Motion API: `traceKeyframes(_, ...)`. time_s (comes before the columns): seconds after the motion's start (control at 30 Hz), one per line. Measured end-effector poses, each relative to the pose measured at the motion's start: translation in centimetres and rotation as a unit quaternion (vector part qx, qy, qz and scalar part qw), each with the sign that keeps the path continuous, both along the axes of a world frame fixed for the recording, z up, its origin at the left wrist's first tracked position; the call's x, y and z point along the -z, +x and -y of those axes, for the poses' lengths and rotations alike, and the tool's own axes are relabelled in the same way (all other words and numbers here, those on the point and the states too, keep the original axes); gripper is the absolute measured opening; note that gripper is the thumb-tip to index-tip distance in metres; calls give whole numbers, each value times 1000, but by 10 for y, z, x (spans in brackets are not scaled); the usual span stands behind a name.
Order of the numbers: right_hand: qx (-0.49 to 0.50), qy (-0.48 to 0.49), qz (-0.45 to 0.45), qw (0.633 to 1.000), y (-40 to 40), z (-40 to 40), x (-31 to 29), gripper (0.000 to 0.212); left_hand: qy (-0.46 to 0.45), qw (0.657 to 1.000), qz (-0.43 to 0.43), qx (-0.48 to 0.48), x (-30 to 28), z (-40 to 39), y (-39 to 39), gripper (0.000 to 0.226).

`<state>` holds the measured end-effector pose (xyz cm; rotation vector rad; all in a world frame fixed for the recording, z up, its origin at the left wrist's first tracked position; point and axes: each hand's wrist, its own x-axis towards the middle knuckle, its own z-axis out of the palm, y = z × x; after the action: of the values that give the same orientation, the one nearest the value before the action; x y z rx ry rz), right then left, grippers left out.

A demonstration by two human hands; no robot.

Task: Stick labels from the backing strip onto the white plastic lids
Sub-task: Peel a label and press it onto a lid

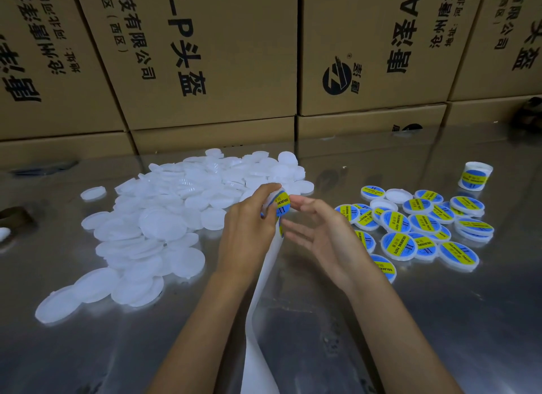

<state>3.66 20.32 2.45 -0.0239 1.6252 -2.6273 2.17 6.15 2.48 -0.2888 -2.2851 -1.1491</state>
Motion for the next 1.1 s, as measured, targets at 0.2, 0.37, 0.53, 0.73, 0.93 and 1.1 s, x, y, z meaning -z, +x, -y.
traceKeyframes(0.2,148,151,-62,975,-6,4,7,21,253,960,101,65,-15,0,1,29)
traceKeyframes(0.37,203,307,-157,916,-7,12,18,34,409,868,229,164,-25,-4,7,19)
traceKeyframes(0.53,256,416,-190,852,-7,9,20,48,424,836,272,219,-27,-5,5,24)
traceKeyframes(0.73,280,430,-183,838,-7,7,19,51,394,852,248,238,-22,-3,4,17)
traceKeyframes(0.93,257,336,-172,890,-10,6,19,45,373,866,234,236,-18,-3,2,19)
traceKeyframes(1.1,197,352,-165,900,-11,9,23,48,421,860,209,197,-17,-3,0,20)
